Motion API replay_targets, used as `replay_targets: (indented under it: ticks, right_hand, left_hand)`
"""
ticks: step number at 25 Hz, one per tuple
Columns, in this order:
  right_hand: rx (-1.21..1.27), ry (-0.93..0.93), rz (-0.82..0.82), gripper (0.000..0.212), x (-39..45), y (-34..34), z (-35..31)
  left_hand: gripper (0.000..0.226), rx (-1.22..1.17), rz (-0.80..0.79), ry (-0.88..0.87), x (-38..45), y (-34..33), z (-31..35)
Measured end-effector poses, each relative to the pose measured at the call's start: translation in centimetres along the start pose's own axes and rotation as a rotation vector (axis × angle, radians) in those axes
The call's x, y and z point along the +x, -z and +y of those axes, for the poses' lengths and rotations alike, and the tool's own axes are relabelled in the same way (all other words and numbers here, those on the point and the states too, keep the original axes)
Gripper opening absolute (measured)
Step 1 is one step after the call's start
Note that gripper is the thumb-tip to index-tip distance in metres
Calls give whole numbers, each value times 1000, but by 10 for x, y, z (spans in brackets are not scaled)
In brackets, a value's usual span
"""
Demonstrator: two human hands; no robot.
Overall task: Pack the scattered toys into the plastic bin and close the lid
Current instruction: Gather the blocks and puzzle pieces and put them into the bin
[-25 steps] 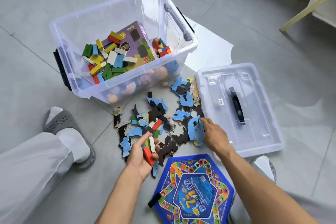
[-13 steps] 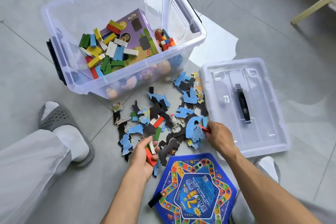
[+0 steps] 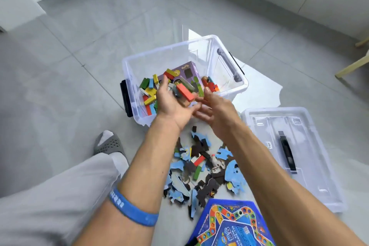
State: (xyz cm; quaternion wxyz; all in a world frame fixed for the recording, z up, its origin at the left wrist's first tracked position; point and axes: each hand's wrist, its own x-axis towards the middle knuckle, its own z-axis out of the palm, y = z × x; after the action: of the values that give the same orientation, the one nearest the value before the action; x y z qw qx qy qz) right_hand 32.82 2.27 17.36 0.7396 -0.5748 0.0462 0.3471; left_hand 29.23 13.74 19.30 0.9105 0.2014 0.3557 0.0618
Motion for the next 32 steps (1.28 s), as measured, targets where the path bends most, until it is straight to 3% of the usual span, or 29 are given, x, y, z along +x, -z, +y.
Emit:
replay_targets:
  ticks: [2,5,8,11,13,15,19,21,23,26,30,32]
  right_hand:
    - [-88,-36,100,30,5,-7,-23]
    - [-214,-76,204,26,-9,22,17]
    - [-358,-336,247,16,-48,75,107]
    - [-897,-454,311,19,-83,129,185]
    - [-1152,-434,282,26,-94,146,210]
    - [-1289,-288,176,36,-93,144,219]
    - [-1647,-3,-249,76,-68,125,231]
    - [-1759,36,-320,69,-58,124,237]
    - [-1815,94,-283,49,-53,126,241]
    - [-1817,149,-230,25,-52,129,243]
    - [-1815,198,-169,17,-58,130,239]
    - [-1716,200,-157,13,-62,131,234]
  left_hand:
    - [60,244,119,-57,-2,-6,24]
    - [35,473,220,-177,-10,47,0]
    - [16,892,352,49,-24,151,-71]
    - [5,1524,422,363,-37,244,-124]
    - [8,1755,386,379,-35,259,-134]
    - [18,1832,347,253,-25,250,-135]
    - [43,2107,192,15,-12,244,-161]
    - [68,2259,74,-95,-10,252,-170]
    - [78,2304,1,-129,-1,256,-167]
    - [62,2250,-36,-170,11,260,-161]
    - [21,2337,-7,-298,15,260,-155]
    - [11,2250,70,-320,16,259,-152]
